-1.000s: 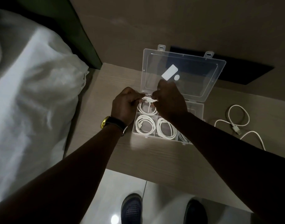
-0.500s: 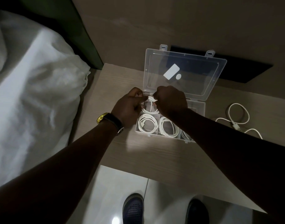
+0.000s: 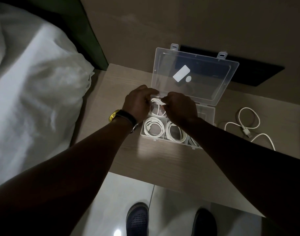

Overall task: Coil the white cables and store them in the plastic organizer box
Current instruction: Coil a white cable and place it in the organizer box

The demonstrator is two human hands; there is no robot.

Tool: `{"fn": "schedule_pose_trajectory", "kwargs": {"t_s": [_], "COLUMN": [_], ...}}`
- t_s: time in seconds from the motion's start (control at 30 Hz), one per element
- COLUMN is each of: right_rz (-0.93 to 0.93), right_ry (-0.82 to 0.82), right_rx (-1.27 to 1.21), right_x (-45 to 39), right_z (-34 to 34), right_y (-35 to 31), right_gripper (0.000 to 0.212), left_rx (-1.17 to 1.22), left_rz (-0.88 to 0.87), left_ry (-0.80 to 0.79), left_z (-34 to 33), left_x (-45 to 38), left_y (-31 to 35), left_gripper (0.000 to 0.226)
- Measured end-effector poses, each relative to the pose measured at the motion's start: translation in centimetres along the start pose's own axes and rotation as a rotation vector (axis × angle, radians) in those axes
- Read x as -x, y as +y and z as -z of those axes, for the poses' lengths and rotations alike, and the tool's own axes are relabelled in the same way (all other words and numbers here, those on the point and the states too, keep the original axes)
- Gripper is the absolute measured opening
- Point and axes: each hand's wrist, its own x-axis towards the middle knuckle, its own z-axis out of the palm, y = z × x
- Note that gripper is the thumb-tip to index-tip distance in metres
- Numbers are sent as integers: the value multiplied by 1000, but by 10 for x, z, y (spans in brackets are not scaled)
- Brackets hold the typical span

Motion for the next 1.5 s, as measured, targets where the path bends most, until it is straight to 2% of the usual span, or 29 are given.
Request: {"fn": "schedule_pose_trajectory", "kwargs": {"t_s": [0.13, 0.33, 0.6, 0.73, 0.83, 0.97, 1.1, 1.23, 1.37, 1.5], "right_rz": [36, -35, -99, -72, 10, 103, 168, 113, 85, 175], "right_ry": [10, 14, 18, 36, 32, -112, -57, -66, -39, -27], "right_rx": [-13, -51, -33, 9, 29, 62, 252, 256, 275, 315], "right_x": [-1, -2, -5, -1, 5, 6, 4, -3, -4, -5], "right_z": [-2, 1, -2, -2, -3, 4, 10, 15, 14, 14], "right_y": [4, 1, -2, 0, 4, 8, 2, -4, -7, -14], "right_gripper": [29, 25, 26, 21, 26, 36, 28, 30, 23, 12], "left_rx": [-49, -166, -351, -291, -274, -351, -410, -464, -494, -485], "left_rz": [-64, -137, -235, -240, -257, -236, -182, -147, -97, 1], "left_ry": [-96, -72, -183, -290, -250, -239, -268, -275, -245, -275], "left_z": [1, 3, 6, 17, 18, 8, 3, -1, -4, -4], "left_x": [-4, -9, -15, -11, -3, -3, -4, -4, 2, 3], "left_y": [-1, 2, -1, -11, -14, -4, 3, 10, 14, 24], "left_gripper": [42, 32, 25, 36, 35, 23, 13, 16, 23, 20]}}
